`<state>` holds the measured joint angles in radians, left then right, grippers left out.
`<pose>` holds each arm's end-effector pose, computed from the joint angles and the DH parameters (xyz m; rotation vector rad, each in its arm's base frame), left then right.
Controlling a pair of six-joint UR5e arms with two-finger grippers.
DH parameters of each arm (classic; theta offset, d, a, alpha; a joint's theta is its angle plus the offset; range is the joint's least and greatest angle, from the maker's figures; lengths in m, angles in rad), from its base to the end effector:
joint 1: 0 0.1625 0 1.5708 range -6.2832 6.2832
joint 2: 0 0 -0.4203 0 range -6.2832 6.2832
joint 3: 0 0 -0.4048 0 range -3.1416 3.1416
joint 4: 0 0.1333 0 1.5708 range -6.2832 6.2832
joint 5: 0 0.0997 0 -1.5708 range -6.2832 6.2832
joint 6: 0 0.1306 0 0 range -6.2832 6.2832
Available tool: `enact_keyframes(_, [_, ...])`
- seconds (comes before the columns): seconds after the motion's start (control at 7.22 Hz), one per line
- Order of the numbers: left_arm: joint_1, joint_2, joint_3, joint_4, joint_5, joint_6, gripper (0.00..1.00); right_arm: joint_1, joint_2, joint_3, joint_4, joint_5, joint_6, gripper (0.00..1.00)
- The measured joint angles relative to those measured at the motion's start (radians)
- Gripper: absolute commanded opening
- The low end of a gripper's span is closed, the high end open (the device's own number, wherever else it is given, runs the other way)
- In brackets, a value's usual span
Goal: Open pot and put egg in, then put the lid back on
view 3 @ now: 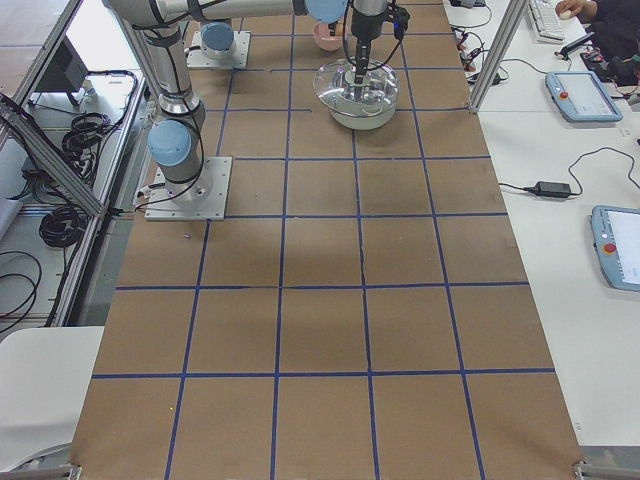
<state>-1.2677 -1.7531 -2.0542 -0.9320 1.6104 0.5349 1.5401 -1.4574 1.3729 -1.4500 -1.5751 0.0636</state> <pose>0.0242 -0.5066 0.1927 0.3611 3.0947 0.0634 0.1159 -0.5496 0.4801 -0.1477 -3.1327 -0.0568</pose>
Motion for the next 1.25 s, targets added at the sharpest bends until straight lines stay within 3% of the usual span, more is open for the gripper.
enact_keyframes(0.28, [-0.022,0.05,0.054,-0.098,0.0,-0.055,0.13,0.0,0.0,0.0,-0.001,0.001,0.001,0.19])
enact_keyframes(0.69, [-0.167,0.076,0.201,-0.198,-0.001,-0.232,0.13,0.0,0.0,0.0,-0.001,0.001,-0.001,0.19])
enact_keyframes(1.25, [-0.4,0.01,0.357,-0.207,-0.077,-0.505,0.13,0.0,0.001,0.0,-0.001,0.002,-0.002,0.12])
